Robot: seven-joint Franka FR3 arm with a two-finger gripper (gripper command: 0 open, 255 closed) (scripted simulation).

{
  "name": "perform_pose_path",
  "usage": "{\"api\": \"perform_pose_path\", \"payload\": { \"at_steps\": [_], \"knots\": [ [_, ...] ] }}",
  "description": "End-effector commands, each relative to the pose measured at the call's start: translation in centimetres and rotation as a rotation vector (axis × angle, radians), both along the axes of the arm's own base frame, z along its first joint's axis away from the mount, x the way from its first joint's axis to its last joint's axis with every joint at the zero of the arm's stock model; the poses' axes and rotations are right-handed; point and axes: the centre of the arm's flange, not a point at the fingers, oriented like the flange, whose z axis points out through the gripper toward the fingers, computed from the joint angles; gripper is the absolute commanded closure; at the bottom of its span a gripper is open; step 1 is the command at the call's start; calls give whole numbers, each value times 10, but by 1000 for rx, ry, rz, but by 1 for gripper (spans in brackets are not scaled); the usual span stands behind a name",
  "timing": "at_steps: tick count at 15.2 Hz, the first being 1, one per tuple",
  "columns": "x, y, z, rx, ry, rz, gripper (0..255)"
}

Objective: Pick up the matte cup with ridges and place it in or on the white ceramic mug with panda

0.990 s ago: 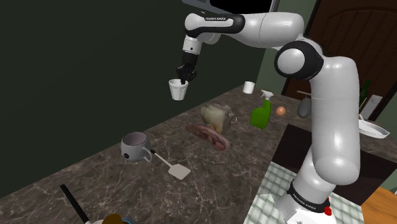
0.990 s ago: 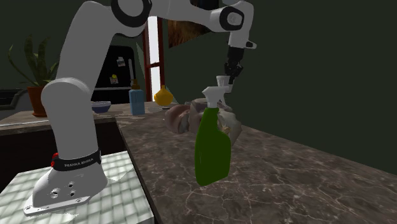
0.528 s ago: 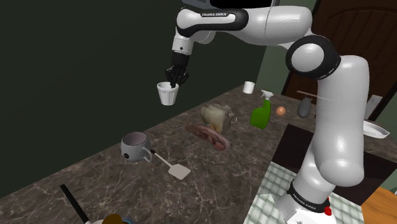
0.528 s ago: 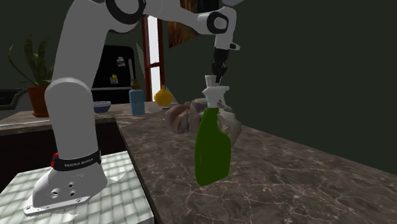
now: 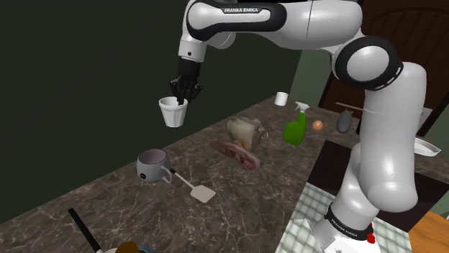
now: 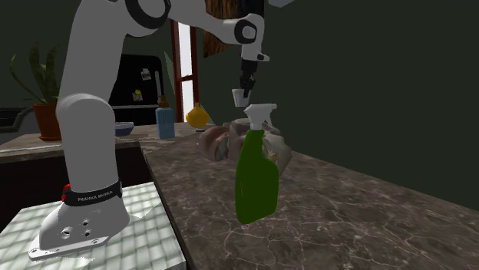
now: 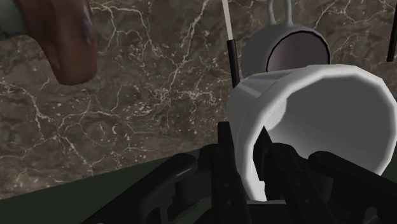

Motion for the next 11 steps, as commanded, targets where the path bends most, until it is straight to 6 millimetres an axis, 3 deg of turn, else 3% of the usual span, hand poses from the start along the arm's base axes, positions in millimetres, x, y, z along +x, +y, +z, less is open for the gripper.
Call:
{"api": "perform_pose_path", "payload": {
  "at_steps": [1, 6, 11],
  "knots": [
    [-9, 27, 0, 0, -1, -1, 255],
    [-26, 90, 5, 0, -1, -1, 255],
    [-28, 97, -16, 0, -1, -1, 255]
  ]
}}
